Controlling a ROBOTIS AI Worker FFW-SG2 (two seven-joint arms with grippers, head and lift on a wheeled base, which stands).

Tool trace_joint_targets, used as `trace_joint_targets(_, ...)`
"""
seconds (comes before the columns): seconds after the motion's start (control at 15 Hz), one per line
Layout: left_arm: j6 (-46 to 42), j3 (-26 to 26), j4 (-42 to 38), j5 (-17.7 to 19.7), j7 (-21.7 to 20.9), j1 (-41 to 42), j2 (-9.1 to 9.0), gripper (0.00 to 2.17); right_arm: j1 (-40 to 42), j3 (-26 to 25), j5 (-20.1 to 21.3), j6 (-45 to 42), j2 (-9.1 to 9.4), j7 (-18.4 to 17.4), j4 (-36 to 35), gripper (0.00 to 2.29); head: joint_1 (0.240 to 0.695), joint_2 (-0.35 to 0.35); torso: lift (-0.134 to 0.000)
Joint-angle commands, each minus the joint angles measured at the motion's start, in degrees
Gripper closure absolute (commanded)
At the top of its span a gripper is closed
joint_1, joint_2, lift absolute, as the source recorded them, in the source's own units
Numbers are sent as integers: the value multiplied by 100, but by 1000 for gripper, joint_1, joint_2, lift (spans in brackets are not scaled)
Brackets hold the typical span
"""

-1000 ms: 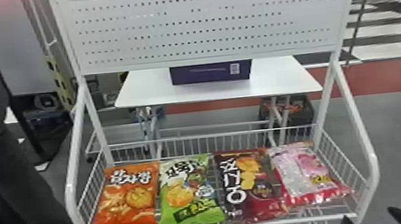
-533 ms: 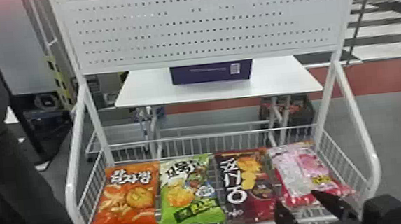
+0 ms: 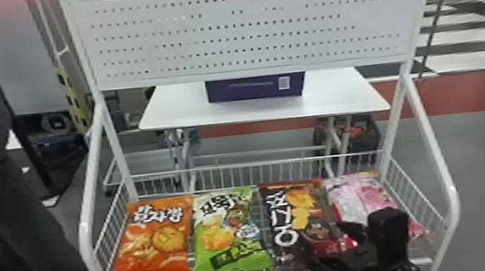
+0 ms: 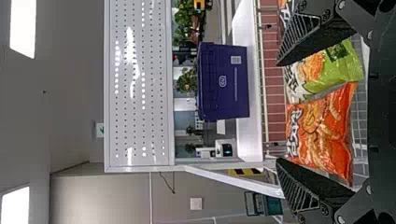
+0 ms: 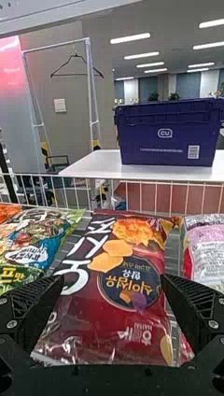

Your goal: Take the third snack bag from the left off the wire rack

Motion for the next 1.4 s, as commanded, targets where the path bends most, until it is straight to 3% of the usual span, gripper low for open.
trace_joint_targets(0.0, 0, 7, 22, 8, 0, -8, -7, 167, -442, 194, 1, 100, 69, -9, 431, 130, 499, 0, 0)
trace_joint_targets(0.47, 18, 51, 75, 70, 0, -43, 11, 167, -1241, 607, 37, 381, 315, 0, 1292, 218, 499, 0, 0)
trace_joint_targets(0.8, 123, 51, 101, 105, -18, -122, 28, 167, -1391, 572, 1, 1154, 315, 96, 1310, 613, 499, 0, 0)
trace_joint_targets(1.0, 123, 42, 101, 105, -18, -122, 37, 167, -1338, 554, -43, 1330, 324, 149, 1169, 1919, 499, 0, 0)
trace_joint_targets(1.07, 123, 42, 101, 105, -18, -122, 46, 167, -1285, 546, -60, 1330, 315, 149, 1064, 2013, 499, 0, 0)
trace_joint_targets(1.33, 123, 16, 84, 96, -18, -122, 28, 167, -863, 317, -7, 1312, 157, 17, 334, 2017, 499, 0, 0)
